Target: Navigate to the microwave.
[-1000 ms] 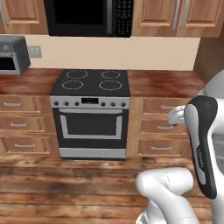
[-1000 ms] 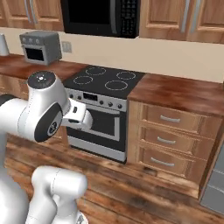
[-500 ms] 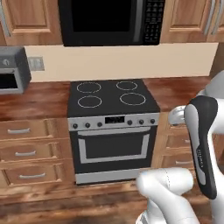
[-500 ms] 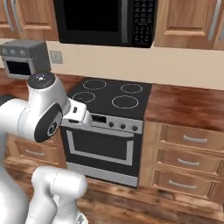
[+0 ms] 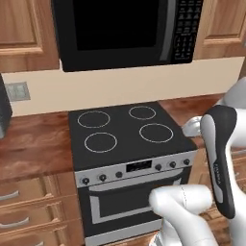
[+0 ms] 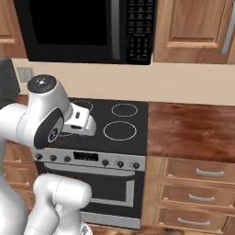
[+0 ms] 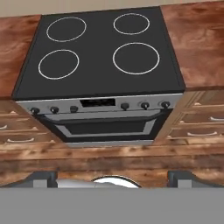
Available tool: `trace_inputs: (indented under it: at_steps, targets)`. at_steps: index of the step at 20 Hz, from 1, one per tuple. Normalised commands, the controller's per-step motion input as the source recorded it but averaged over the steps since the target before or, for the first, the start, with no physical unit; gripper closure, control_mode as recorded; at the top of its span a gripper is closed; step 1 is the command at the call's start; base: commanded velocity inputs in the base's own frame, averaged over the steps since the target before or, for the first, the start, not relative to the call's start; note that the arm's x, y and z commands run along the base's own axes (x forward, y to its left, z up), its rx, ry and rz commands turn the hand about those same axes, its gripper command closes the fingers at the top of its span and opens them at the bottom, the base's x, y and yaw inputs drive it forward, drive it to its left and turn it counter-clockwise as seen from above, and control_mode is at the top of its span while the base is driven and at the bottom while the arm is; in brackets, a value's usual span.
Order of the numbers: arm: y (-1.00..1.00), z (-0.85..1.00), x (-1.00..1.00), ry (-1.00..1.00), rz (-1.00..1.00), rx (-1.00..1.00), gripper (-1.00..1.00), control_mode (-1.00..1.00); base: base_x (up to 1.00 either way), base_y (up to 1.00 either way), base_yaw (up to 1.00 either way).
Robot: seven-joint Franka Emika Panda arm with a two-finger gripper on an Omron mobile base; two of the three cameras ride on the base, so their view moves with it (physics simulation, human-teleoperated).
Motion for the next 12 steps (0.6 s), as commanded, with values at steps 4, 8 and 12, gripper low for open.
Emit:
trace_inputs:
  at_steps: [4, 8, 12]
  targets:
    - [0.00, 0.00, 0.00, 0.00, 0.00, 0.00, -1.00, 1.00, 1.00, 0.21, -0.32]
    - [0.00, 0.00, 0.00, 0.00, 0.00, 0.00, -1.00, 1.00, 1.00, 0.83, -0.23]
    - [0.00, 0.00, 0.00, 0.00, 0.00, 0.00, -1.00, 1.00, 1.00, 0.45, 0.12]
